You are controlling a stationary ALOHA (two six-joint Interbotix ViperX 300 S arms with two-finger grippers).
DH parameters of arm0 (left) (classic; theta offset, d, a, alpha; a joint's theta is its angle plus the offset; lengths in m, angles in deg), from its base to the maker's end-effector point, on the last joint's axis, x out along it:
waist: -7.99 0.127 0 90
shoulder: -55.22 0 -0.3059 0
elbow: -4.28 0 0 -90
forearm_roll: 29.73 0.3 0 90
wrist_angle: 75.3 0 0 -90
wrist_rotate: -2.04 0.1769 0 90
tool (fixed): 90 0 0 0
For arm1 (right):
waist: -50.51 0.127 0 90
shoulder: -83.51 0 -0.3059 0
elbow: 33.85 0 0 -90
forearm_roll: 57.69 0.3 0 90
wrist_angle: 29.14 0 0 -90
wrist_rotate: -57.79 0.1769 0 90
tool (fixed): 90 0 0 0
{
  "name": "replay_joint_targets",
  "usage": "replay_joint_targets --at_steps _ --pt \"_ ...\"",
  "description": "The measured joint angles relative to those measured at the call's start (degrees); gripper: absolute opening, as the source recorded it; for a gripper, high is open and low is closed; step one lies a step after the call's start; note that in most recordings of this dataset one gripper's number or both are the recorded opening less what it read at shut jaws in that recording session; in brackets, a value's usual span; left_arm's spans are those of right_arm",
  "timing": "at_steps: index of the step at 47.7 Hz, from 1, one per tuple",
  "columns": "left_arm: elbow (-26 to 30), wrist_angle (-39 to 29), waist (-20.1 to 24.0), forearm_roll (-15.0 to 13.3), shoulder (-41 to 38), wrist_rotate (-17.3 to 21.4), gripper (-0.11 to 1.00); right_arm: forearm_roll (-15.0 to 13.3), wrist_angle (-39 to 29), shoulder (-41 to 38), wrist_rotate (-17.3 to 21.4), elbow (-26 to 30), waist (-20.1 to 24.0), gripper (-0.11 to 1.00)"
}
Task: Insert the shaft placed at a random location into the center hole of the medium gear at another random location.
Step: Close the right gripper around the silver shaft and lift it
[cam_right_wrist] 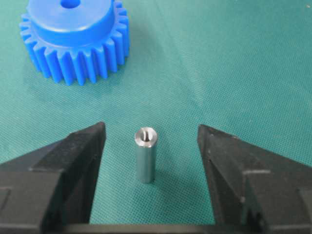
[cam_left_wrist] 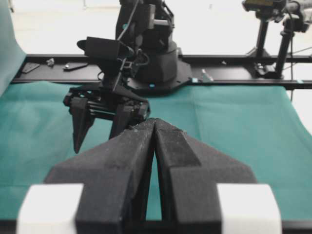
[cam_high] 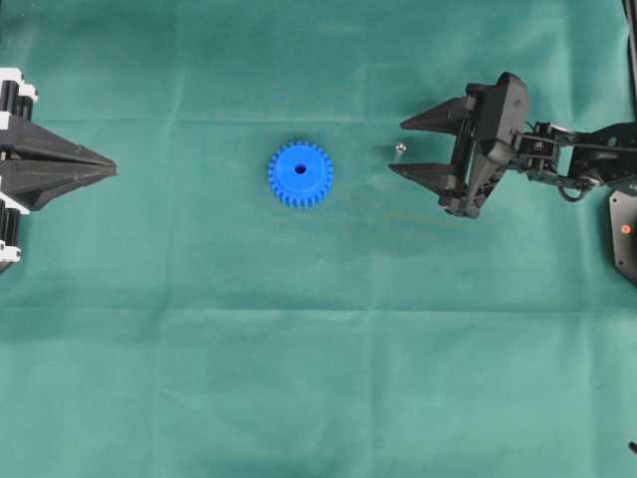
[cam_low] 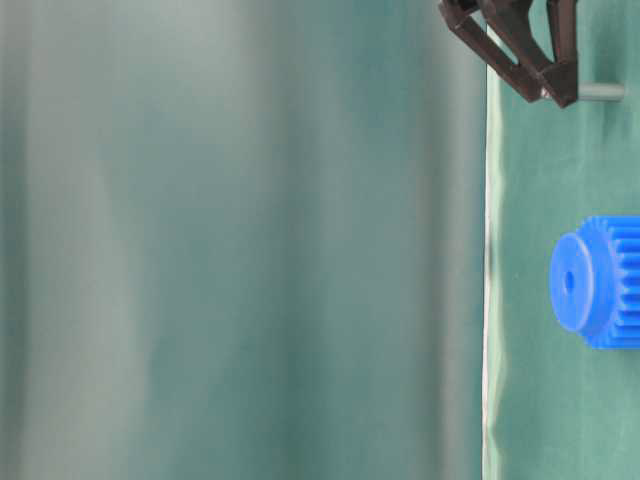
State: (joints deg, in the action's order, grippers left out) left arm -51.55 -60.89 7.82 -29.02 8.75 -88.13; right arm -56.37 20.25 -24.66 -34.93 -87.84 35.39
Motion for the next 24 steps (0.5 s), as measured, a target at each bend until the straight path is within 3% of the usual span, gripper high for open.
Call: replay_joint_targets --at_steps 10,24 --pt "0.0 0.0 0.1 0.0 0.1 0.0 0.00 -0.4 0.0 -0.2 -0.1 0.0 0.0 0.16" --pt "0.0 0.0 0.0 0.0 0.1 0.0 0.00 -0.7 0.0 -0.2 0.0 0.0 -0.1 0.14"
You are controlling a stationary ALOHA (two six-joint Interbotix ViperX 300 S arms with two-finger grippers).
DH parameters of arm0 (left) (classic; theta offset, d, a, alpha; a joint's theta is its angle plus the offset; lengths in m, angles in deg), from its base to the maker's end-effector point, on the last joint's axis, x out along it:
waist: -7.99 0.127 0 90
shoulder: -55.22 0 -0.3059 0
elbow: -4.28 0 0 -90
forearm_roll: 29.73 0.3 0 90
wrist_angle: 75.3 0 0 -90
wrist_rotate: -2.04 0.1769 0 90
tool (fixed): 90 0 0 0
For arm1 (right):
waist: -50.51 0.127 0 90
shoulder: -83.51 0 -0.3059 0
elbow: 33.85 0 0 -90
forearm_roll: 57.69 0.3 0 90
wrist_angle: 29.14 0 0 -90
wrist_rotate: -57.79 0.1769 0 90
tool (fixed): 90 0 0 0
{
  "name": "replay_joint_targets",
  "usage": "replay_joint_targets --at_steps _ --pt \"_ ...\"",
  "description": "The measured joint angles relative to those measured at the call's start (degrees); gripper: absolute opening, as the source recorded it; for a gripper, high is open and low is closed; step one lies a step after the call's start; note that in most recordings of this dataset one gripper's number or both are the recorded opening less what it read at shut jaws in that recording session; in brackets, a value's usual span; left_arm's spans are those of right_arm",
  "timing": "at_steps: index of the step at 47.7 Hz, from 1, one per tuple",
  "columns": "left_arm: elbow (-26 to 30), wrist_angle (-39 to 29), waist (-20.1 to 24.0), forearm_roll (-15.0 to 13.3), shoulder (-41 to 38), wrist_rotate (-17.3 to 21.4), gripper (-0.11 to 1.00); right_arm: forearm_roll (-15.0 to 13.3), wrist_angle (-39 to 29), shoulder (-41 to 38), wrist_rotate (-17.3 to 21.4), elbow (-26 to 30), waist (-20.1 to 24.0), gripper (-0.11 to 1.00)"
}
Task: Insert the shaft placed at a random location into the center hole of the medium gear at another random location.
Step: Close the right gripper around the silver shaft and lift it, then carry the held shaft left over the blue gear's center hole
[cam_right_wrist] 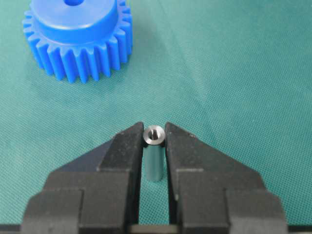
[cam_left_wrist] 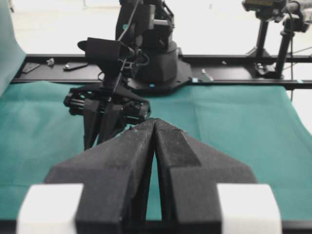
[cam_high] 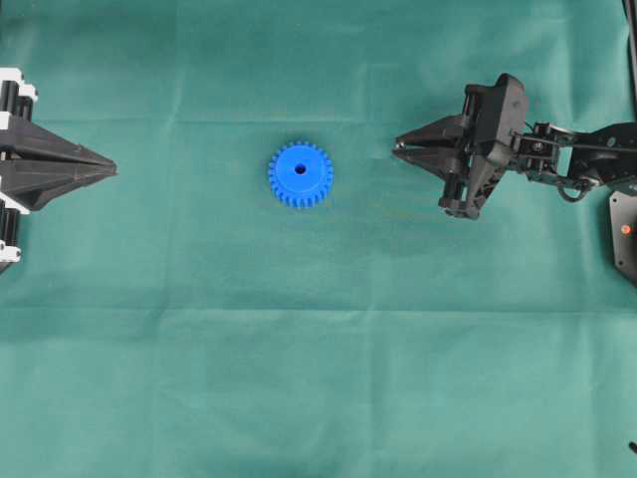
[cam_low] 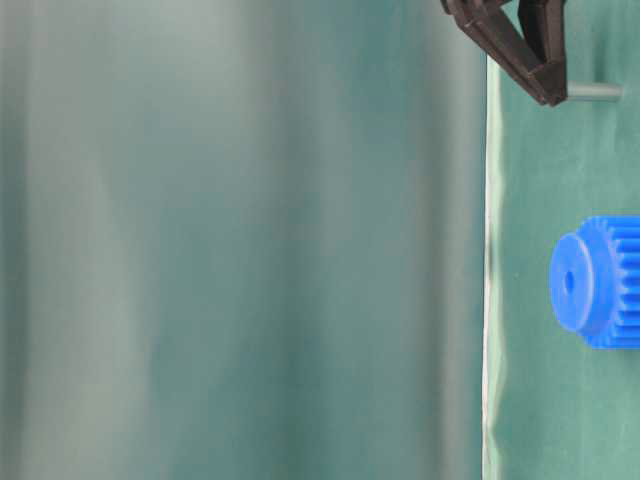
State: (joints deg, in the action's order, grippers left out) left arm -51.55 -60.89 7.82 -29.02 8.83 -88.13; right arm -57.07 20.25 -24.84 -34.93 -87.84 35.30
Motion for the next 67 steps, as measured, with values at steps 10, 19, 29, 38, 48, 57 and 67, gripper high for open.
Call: replay_joint_targets --at_steps 10,19,29,38,48,57,67 --pt "0.0 -0.1 0.0 0.0 0.0 0.0 0.00 0.0 -1.4 1.7 0.0 0.0 0.1 0.14" --pt "0.0 -0.1 0.0 0.0 -0.1 0.0 0.00 0.0 -8.3 8.6 0.0 0.4 0.1 0.14" --pt "0.0 -0.1 0.0 -0.1 -0.1 0.0 0.00 0.0 -17.1 17.2 -0.1 1.7 0.0 0.14" --pt "0.0 -0.1 0.0 0.0 0.0 -0.1 0.00 -0.1 -20.5 20.5 0.0 2.0 0.0 0.14" --pt "0.0 -0.1 0.0 0.0 -0.1 -0.1 0.00 0.0 -20.6 20.5 -0.1 2.0 0.0 0.14" --pt "0.0 -0.1 0.0 0.0 -0.1 -0.1 0.00 0.0 -20.7 20.5 -0.1 2.1 0.0 0.14" --pt "0.0 -0.1 0.0 0.0 -0.1 -0.1 0.00 0.0 -20.6 19.0 0.0 3.9 0.9 0.14"
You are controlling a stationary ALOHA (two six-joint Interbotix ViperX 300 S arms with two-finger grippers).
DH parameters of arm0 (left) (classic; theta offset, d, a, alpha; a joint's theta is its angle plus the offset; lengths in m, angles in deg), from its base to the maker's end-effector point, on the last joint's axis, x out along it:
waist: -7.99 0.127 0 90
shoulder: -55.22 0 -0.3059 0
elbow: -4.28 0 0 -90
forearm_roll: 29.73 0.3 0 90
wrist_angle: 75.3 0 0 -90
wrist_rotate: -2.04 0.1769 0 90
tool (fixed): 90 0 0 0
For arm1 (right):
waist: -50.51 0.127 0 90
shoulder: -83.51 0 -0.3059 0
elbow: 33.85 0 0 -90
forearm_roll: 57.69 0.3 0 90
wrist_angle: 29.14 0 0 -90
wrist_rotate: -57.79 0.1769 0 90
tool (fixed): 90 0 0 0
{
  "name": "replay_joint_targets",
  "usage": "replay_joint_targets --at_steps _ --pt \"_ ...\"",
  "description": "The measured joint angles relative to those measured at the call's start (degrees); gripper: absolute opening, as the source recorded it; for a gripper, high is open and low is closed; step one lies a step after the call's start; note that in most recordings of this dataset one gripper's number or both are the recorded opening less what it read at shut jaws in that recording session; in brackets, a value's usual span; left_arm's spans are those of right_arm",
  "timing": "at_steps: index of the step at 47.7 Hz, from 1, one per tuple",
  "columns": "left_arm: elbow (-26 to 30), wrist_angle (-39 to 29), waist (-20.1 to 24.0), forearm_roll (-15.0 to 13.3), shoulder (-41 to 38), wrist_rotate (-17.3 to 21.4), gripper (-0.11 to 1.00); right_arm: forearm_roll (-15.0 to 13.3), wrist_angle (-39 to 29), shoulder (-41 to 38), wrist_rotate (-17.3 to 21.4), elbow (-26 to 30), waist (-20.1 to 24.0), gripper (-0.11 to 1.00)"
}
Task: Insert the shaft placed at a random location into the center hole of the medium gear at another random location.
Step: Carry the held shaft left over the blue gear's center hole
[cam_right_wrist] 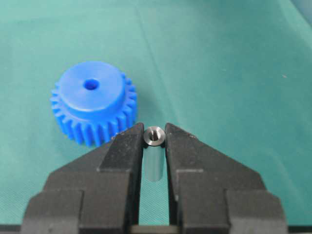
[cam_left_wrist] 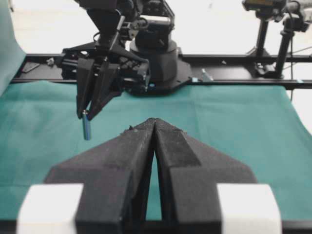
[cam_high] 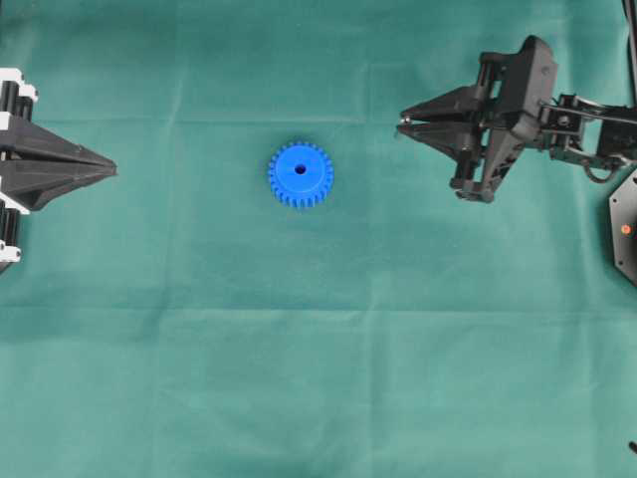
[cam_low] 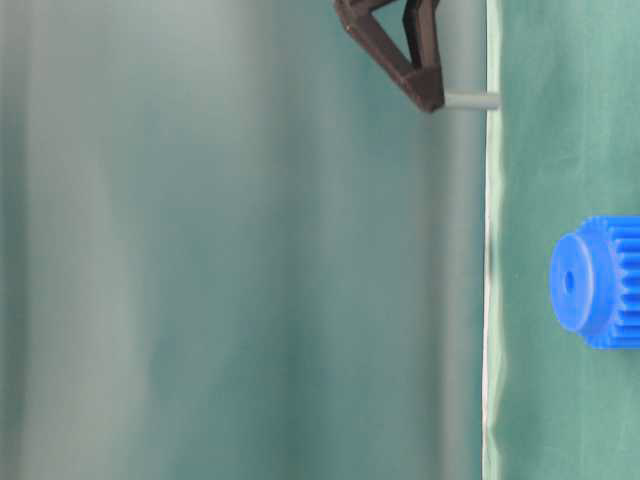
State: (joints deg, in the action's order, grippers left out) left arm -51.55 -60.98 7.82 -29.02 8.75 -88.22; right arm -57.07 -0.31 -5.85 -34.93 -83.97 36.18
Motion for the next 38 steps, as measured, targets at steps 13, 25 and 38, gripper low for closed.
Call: replay_joint_targets --at_steps 13,25,38 --pt "0.0 0.0 0.0 0.0 0.1 0.0 0.00 0.3 0.0 -5.4 -0.1 5.7 2.9 0.14" --pt "0.0 0.0 0.0 0.0 0.0 0.0 0.00 0.3 -1.3 -11.2 0.0 12.7 5.1 0.14" --pt "0.0 0.0 0.0 -0.1 0.0 0.0 0.00 0.3 -1.7 -15.9 -0.1 18.1 5.9 0.14"
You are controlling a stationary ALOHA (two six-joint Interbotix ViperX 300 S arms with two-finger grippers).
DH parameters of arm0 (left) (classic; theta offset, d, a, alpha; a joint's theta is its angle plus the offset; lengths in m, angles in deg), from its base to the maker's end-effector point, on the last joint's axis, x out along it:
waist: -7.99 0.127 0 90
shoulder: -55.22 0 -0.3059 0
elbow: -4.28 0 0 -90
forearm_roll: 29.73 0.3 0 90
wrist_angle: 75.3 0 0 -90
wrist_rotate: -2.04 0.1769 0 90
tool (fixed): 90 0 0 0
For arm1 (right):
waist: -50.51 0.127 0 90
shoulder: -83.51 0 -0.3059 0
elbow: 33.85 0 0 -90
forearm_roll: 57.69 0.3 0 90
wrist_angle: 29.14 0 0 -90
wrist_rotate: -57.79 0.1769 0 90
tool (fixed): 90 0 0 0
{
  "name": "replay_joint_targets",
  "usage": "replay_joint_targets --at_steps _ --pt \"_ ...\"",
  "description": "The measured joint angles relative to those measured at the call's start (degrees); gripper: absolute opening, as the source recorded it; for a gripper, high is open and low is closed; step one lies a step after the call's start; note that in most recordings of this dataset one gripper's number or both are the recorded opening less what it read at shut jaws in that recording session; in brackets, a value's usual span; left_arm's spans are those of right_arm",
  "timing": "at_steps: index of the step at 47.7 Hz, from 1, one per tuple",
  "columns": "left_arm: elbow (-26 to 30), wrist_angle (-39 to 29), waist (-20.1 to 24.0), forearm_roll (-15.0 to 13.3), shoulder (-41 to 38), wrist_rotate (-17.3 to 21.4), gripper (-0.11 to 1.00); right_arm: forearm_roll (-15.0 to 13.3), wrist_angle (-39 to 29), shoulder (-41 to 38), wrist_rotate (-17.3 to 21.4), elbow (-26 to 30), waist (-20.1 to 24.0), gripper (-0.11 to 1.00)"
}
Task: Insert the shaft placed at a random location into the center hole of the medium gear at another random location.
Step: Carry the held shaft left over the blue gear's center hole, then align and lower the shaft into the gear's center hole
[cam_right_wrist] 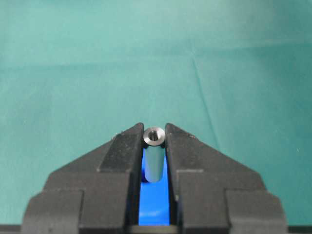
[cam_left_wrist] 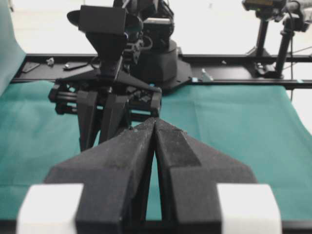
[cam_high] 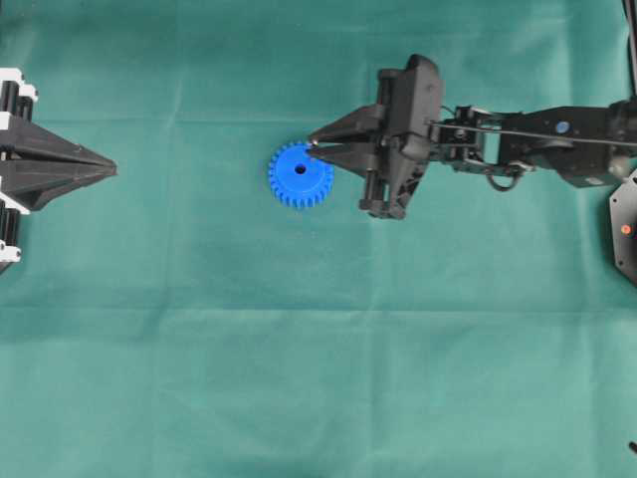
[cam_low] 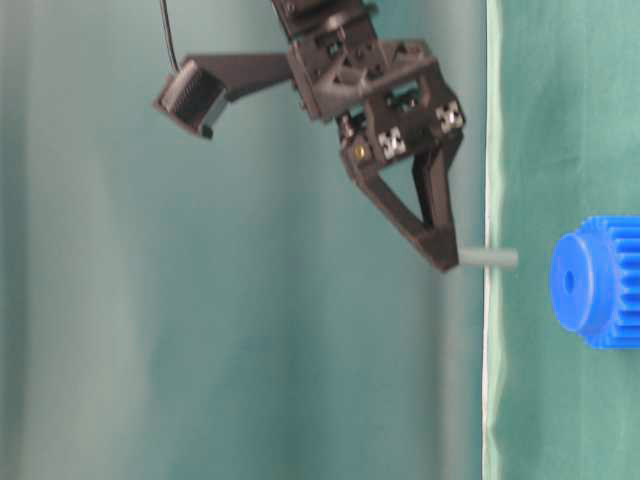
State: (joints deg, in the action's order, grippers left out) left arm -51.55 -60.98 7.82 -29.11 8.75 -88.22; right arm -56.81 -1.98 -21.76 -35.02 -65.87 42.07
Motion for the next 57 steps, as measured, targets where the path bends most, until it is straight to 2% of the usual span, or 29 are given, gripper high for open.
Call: replay_joint_targets --at_steps 15,57 --pt "0.0 -0.2 0.0 0.1 0.0 0.0 0.00 0.0 -1.0 -3.0 0.0 3.8 0.4 0.14" --pt "0.0 -1.0 0.0 0.1 0.0 0.0 0.00 0.1 -0.9 -5.3 0.1 3.4 0.4 0.14"
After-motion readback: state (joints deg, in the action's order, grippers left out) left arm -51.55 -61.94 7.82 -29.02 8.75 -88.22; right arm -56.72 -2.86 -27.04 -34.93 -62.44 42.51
